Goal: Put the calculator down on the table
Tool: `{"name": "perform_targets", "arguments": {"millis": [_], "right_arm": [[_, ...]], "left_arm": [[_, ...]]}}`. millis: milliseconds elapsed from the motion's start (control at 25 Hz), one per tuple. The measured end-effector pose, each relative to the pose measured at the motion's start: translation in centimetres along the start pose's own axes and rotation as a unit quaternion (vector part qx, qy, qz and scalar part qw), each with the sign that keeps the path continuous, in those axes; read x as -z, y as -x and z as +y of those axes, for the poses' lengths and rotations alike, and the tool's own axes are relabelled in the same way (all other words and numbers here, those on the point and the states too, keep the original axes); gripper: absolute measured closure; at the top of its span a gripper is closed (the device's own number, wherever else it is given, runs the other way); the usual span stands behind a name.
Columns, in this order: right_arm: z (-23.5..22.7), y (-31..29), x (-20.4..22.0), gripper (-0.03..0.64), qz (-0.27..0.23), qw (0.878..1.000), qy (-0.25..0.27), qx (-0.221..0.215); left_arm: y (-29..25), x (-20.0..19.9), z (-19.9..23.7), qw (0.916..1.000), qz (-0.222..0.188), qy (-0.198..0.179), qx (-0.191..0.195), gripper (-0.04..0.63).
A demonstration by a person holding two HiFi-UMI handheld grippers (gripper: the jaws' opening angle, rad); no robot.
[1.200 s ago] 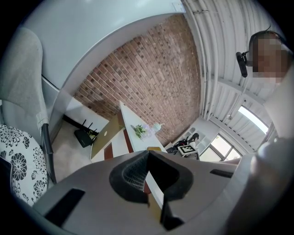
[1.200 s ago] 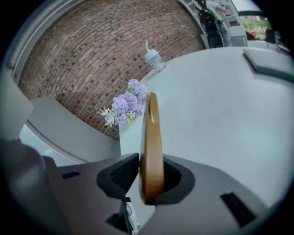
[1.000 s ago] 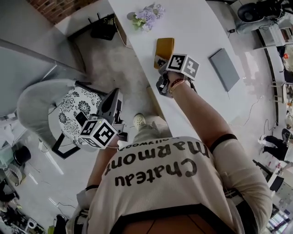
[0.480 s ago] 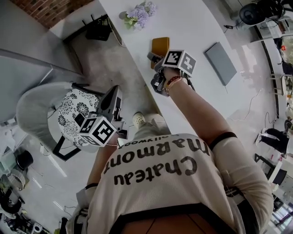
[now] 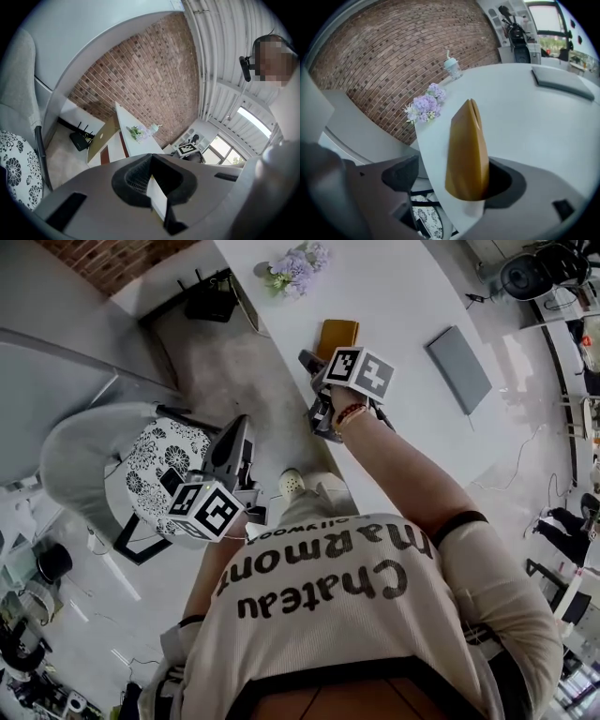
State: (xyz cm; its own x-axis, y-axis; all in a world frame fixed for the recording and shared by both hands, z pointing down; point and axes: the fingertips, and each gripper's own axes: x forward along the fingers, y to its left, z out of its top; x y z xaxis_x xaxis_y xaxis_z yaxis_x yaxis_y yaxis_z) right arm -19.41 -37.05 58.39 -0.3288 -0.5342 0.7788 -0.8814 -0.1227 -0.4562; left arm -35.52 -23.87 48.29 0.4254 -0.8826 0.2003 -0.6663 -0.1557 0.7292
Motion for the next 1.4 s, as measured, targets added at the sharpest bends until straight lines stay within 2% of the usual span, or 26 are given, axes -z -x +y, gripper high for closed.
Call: {"name": "perform_targets", "arguments": {"millis": [120,240,440,680,920,1080,1240,1400], "right_arm": [[-0.2,0.2,0.6,0.141,-0.001,1.000,0.009,0.023],[-0.3,0.3,1.0,0.137,-0.002,0.999,0.027,0.028],[-0.3,0.5,1.1,0.137,-0.005,0.999,0.034,0.013],[-0.9,1.6,1.8,0.150,0.014,0.999,0.045,-0.016],[-2.1,3.5,3.0,0.179,0.046,0.995,0.059,-0.067],[-3.7,5.7,4.5,0.190,0.090,0.988,0.055,-0.111],[-5.2,8.9,6.6,0.190,0.139,0.976,0.035,-0.161],[-6.5,13.2,7.6,0.211,0.164,0.962,0.034,-0.215]], "left_arm": [[0.6,0.1,0.2,1.0000,-0.001,0.002,-0.003,0.594],[1.1,0.2,-0.1,1.0000,-0.002,0.002,-0.004,0.594],[2.4,0.7,-0.9,0.9999,-0.011,-0.002,-0.009,0.594],[5.0,1.4,-2.3,0.9988,-0.032,-0.008,-0.037,0.594],[5.5,2.8,-5.2,0.9974,-0.048,-0.025,-0.048,0.594],[5.4,3.4,-7.6,0.9940,-0.076,-0.026,-0.074,0.594],[5.4,5.0,-10.6,0.9914,-0.090,-0.035,-0.089,0.594],[5.3,7.0,-13.9,0.9888,-0.109,-0.034,-0.096,0.594]]}}
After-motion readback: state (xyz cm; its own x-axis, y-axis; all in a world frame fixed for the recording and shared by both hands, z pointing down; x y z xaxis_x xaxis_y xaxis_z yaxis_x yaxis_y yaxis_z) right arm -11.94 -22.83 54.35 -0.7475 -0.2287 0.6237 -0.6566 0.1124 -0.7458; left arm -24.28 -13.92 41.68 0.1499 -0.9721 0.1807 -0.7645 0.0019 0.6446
